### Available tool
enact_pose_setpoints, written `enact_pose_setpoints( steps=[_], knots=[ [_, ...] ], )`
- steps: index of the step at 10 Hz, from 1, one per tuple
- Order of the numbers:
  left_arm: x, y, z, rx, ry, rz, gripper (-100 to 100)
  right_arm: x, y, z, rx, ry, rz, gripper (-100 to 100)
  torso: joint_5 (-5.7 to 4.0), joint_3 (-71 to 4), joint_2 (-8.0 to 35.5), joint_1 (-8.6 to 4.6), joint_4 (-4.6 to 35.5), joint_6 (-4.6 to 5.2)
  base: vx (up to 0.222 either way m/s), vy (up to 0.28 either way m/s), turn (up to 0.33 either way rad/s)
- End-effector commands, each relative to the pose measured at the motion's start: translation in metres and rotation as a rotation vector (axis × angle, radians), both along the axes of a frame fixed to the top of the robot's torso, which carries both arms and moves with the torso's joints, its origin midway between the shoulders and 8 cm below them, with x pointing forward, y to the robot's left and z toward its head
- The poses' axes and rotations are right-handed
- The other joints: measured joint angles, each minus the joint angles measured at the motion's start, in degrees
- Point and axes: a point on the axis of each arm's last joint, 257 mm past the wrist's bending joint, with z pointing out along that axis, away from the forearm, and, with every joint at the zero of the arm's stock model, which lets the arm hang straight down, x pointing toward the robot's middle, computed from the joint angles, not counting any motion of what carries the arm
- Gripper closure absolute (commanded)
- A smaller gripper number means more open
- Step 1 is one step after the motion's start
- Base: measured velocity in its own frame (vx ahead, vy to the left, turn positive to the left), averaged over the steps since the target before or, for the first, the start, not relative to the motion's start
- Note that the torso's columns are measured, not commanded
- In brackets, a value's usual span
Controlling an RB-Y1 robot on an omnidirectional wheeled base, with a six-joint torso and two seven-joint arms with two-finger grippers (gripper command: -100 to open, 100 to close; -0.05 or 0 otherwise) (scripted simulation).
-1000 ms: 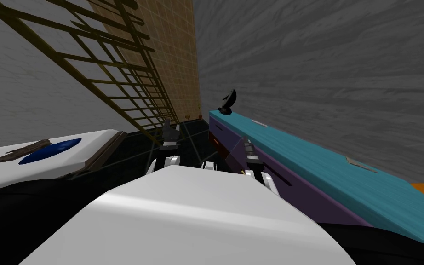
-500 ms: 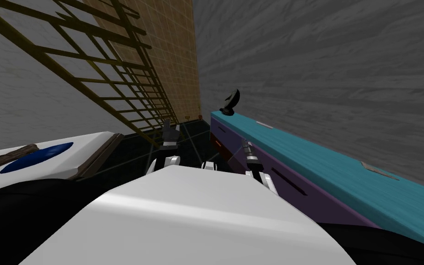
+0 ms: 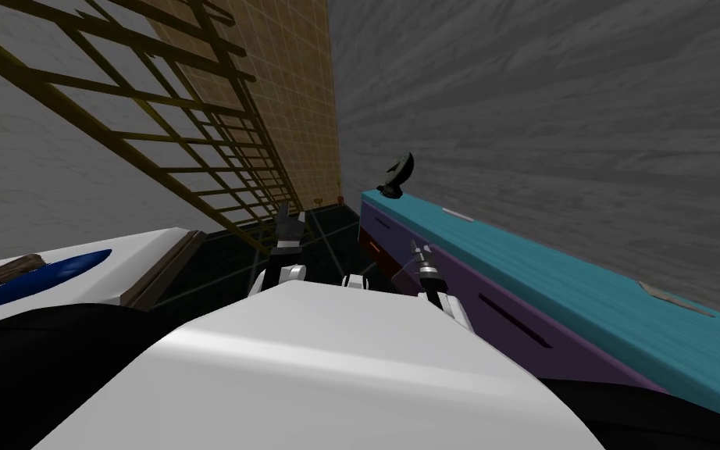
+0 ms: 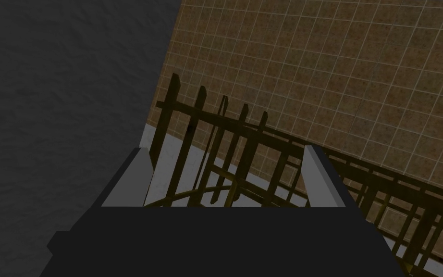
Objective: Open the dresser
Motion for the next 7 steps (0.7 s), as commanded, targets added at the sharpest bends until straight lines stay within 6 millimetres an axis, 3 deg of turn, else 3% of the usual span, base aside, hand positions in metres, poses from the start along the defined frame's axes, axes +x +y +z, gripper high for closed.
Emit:
enact_pose_setpoints(
  steps=[1,4,7],
  knots=[
    [0.0,0.0,0.0,0.0,0.0,0.0,0,0.002,-0.019,-0.019,-0.113,0.07,-0.059,-100,-0.01,0.0,0.0,-0.13,0.0,-0.01,0.086,0.141,-0.035],
    [0.0,0.0,0.0,0.0,0.0,0.0,0,0.001,-0.031,-0.033,-0.212,0.122,-0.096,-100,-0.02,-0.1,-0.1,-0.09,0.0,0.0,0.101,0.117,-0.026],
    [0.0,0.0,0.0,0.0,0.0,0.0,0,-0.004,-0.056,-0.058,-0.342,0.215,-0.164,-100,0.0,0.0,0.1,-0.06,0.0,-0.01,0.088,0.13,-0.026]
  ],
)
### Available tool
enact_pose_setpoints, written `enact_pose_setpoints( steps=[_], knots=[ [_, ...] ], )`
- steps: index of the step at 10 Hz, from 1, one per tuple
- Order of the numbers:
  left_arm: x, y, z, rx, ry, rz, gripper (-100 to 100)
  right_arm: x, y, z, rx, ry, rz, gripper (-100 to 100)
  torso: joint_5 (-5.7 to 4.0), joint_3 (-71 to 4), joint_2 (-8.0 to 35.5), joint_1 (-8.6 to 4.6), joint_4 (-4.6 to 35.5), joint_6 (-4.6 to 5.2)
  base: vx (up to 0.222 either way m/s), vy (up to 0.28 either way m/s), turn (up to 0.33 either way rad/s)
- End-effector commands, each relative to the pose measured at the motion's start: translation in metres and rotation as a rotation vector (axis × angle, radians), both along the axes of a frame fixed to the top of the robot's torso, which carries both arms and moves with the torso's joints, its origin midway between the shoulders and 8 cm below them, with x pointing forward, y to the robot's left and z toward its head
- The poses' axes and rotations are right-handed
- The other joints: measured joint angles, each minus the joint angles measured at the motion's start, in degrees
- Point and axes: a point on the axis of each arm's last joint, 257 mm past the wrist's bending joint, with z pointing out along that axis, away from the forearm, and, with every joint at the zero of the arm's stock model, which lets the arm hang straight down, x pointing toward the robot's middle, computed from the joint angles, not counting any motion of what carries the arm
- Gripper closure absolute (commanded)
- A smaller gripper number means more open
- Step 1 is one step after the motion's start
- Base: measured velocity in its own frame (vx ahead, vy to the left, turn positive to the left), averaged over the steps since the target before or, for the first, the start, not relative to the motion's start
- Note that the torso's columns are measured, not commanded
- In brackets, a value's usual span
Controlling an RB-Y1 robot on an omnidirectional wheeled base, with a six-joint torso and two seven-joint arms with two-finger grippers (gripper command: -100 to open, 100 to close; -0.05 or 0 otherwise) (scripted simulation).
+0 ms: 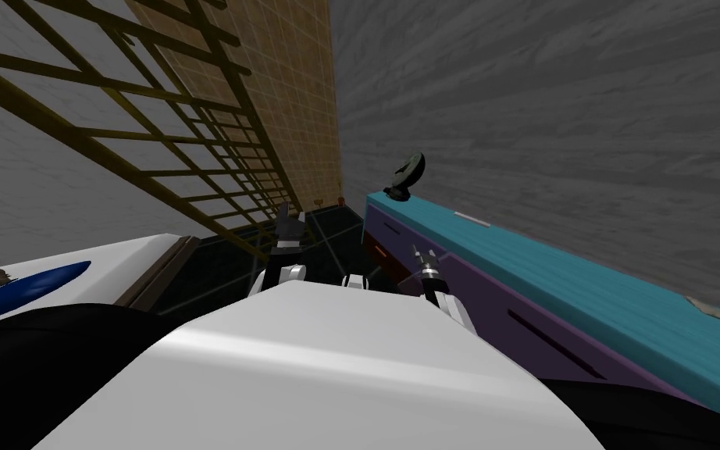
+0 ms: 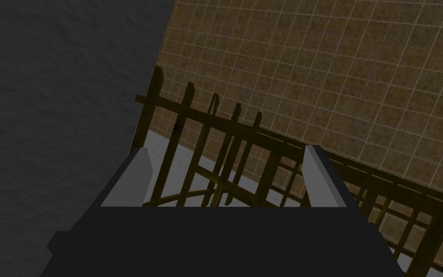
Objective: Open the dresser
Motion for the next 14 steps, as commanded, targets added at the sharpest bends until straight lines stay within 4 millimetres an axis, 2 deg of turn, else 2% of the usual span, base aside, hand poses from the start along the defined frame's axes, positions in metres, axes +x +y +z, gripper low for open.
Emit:
enact_pose_setpoints(
  steps=[1,2,3,4,5,6,7,8,9,10,11,14],
  knots=[
    [0.0,0.0,0.0,0.0,0.0,0.0,0,-0.002,-0.015,-0.016,-0.093,0.058,-0.04,-100,-0.01,0.0,-0.1,0.0,0.0,0.01,0.079,0.113,-0.014],
    [0.0,0.0,0.0,0.0,0.0,0.0,0,-0.004,-0.028,-0.028,-0.148,0.102,-0.073,-100,-0.03,0.0,0.0,-0.08,0.0,0.0,0.066,0.142,-0.015],
    [0.0,0.0,0.0,0.0,0.0,0.0,0,-0.004,-0.028,-0.028,-0.166,0.106,-0.072,-100,-0.01,0.0,0.0,0.02,0.0,0.0,0.076,0.113,-0.014],
    [0.0,0.0,0.0,0.0,0.0,0.0,0,-0.008,-0.041,-0.039,-0.221,0.151,-0.103,-100,-0.02,0.0,0.0,-0.08,0.0,0.01,0.088,0.108,-0.019],
    [0.0,0.0,0.0,0.0,0.0,0.0,0,-0.008,-0.041,-0.039,-0.237,0.154,-0.102,-100,-0.03,-0.1,-0.1,-0.07,0.0,0.01,0.079,0.097,-0.01],
    [0.0,0.0,0.0,0.0,0.0,0.0,0,-0.011,-0.053,-0.049,-0.296,0.199,-0.13,-100,-0.03,0.0,-0.1,-0.08,0.0,0.01,0.114,0.133,-0.01],
    [0.0,0.0,0.0,0.0,0.0,0.0,0,-0.011,-0.053,-0.049,-0.306,0.201,-0.13,-100,0.0,-0.1,-0.1,0.06,0.0,0.01,0.095,0.107,-0.012],
    [0.0,0.0,0.0,0.0,0.0,0.0,0,-0.014,-0.065,-0.059,-0.367,0.245,-0.156,-100,0.0,0.0,-0.1,-0.04,0.0,0.01,0.072,0.103,-0.005],
    [0.0,0.0,0.0,0.0,0.0,0.0,0,-0.014,-0.065,-0.059,-0.373,0.246,-0.156,-100,-0.03,0.0,0.0,-0.06,0.0,0.01,0.052,0.08,-0.006],
    [0.0,0.0,0.0,0.0,0.0,0.0,0,-0.018,-0.077,-0.068,-0.427,0.289,-0.181,-100,-0.04,0.0,0.1,-0.12,0.0,0.01,0.067,0.107,-0.001],
    [0.0,0.0,0.0,0.0,0.0,0.0,0,-0.018,-0.077,-0.068,-0.438,0.29,-0.18,-100,-0.02,0.0,0.0,0.01,0.0,0.01,0.074,0.092,-0.007],
    [0.0,0.0,0.0,0.0,0.0,0.0,0,-0.025,-0.1,-0.083,-0.56,0.373,-0.224,-100,-0.02,0.0,-0.1,-0.06,0.0,0.01,0.08,0.089,0.001]
  ],
)
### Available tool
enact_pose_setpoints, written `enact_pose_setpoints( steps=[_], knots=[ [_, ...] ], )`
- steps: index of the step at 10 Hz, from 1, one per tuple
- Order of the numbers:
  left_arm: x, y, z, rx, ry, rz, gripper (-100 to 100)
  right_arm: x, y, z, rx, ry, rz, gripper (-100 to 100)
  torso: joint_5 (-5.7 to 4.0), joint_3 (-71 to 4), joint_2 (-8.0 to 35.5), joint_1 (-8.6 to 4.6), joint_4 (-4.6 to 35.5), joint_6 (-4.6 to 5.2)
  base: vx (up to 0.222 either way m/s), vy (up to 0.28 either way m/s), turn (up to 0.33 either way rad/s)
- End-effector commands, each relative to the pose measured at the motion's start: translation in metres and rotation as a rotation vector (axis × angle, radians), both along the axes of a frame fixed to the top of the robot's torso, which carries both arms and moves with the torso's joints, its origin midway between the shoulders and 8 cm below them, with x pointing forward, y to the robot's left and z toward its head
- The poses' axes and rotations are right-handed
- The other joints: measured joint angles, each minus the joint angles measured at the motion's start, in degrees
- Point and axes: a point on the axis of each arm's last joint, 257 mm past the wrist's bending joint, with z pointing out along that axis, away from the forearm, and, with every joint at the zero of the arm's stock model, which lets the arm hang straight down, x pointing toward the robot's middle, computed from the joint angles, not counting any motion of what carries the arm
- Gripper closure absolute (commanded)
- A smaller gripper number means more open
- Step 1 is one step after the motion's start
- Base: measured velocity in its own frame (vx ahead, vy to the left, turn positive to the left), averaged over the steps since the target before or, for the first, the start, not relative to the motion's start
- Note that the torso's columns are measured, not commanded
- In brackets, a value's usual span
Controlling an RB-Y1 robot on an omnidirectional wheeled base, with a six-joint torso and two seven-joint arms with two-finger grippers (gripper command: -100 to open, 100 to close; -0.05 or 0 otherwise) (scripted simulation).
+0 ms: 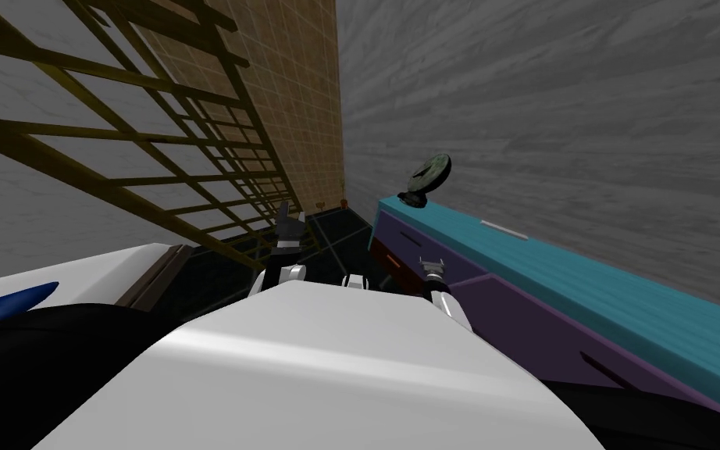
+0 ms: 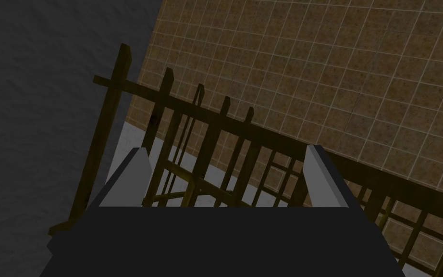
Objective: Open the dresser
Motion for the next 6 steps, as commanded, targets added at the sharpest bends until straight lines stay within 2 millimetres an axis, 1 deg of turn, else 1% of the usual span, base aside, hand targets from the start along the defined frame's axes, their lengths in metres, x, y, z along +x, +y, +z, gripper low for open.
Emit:
enact_pose_setpoints(
  steps=[1,3,4,6],
  knots=[
    [0.0,0.0,0.0,0.0,0.0,0.0,0,-0.005,-0.012,-0.008,-0.073,0.049,-0.023,-100,0.0,0.0,0.0,0.03,0.0,-0.01,0.068,0.073,0.0],
    [0.0,0.0,0.0,0.0,0.0,0.0,0,-0.011,-0.032,-0.019,-0.187,0.125,-0.056,-100,0.0,0.0,0.0,0.04,0.0,-0.01,0.102,0.11,0.007],
    [0.0,0.0,0.0,0.0,0.0,0.0,0,-0.011,-0.034,-0.019,-0.188,0.125,-0.061,-100,0.05,-0.1,-0.1,0.2,0.0,-0.01,0.088,0.111,0.002],
    [0.0,0.0,0.0,0.0,0.0,0.0,0,-0.018,-0.053,-0.026,-0.297,0.193,-0.094,-100,-0.02,0.1,0.1,-0.04,0.0,-0.01,0.09,0.103,0.01]
  ],
)
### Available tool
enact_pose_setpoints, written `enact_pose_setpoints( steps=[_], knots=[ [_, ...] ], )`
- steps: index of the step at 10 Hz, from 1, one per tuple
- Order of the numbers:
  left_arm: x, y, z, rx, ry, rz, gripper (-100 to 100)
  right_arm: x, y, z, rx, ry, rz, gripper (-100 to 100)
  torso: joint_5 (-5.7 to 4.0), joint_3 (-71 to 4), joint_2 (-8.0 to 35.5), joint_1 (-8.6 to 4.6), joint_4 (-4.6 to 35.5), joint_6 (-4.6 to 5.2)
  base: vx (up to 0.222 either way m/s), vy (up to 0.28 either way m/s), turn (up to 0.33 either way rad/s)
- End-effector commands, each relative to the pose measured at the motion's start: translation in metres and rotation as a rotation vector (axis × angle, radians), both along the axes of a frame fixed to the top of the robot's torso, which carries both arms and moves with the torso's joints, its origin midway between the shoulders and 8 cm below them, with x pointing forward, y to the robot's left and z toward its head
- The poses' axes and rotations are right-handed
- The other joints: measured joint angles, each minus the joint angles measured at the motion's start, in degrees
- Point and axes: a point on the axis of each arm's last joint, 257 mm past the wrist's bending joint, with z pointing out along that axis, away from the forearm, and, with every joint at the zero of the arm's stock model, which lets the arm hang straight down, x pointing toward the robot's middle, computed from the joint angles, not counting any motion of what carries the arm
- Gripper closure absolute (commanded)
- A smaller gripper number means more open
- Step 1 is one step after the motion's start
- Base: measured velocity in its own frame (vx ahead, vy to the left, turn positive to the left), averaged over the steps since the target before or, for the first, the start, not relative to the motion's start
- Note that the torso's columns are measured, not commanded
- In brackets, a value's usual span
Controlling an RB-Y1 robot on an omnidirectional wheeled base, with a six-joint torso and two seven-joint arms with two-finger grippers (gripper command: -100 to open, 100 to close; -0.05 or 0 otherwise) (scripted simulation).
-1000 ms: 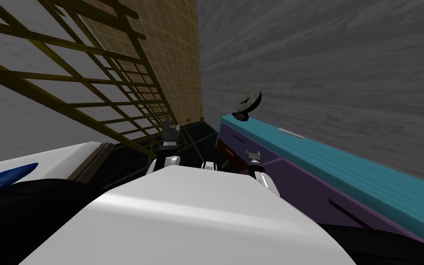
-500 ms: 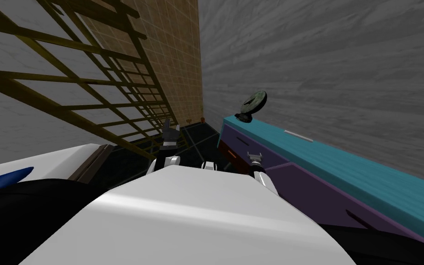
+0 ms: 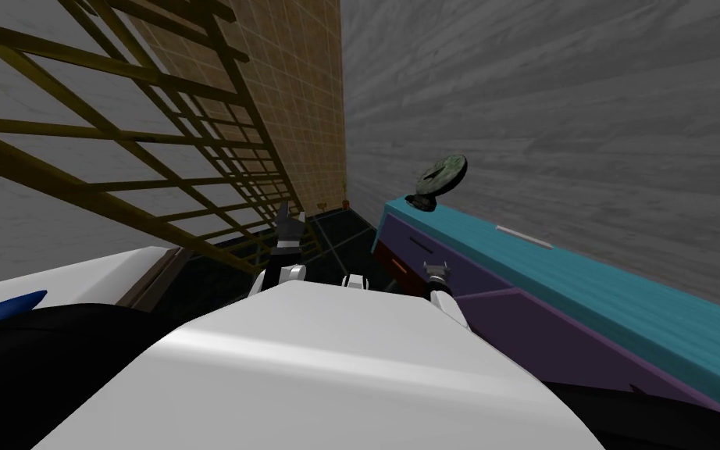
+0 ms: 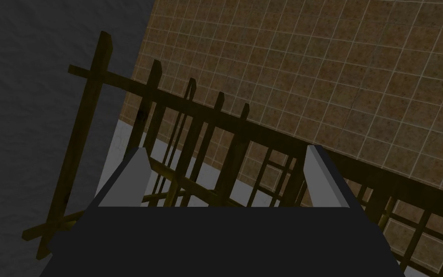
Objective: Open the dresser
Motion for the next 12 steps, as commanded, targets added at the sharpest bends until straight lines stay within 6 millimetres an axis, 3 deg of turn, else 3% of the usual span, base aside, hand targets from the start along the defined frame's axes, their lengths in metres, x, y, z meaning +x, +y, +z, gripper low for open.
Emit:
enact_pose_setpoints(
  steps=[1,2,8,11,12],
  knots=[
    [0.0,0.0,0.0,0.0,0.0,0.0,0,-0.008,-0.024,-0.006,-0.134,0.081,-0.04,-100,0.02,-0.1,-0.1,0.08,0.0,0.0,0.138,0.119,0.007],
    [0.0,0.0,0.0,0.0,0.0,0.0,0,-0.008,-0.024,-0.006,-0.134,0.081,-0.04,-100,0.03,-0.1,-0.2,0.1,0.0,0.0,0.078,0.073,0.002],
    [0.0,0.0,0.0,0.0,0.0,0.0,0,-0.021,-0.069,-0.002,-0.396,0.214,-0.099,-100,0.03,-0.1,-0.1,0.08,0.0,0.0,0.084,0.093,0.001],
    [0.0,0.0,0.0,0.0,0.0,0.0,0,-0.025,-0.083,0.005,-0.488,0.253,-0.117,-100,0.0,0.0,0.1,-0.01,0.0,0.01,0.066,0.072,-0.008],
    [0.0,0.0,0.0,0.0,0.0,0.0,0,-0.024,-0.08,0.003,-0.466,0.244,-0.112,-100,0.0,0.0,0.0,0.02,0.0,0.0,0.026,0.03,-0.003]
  ],
)
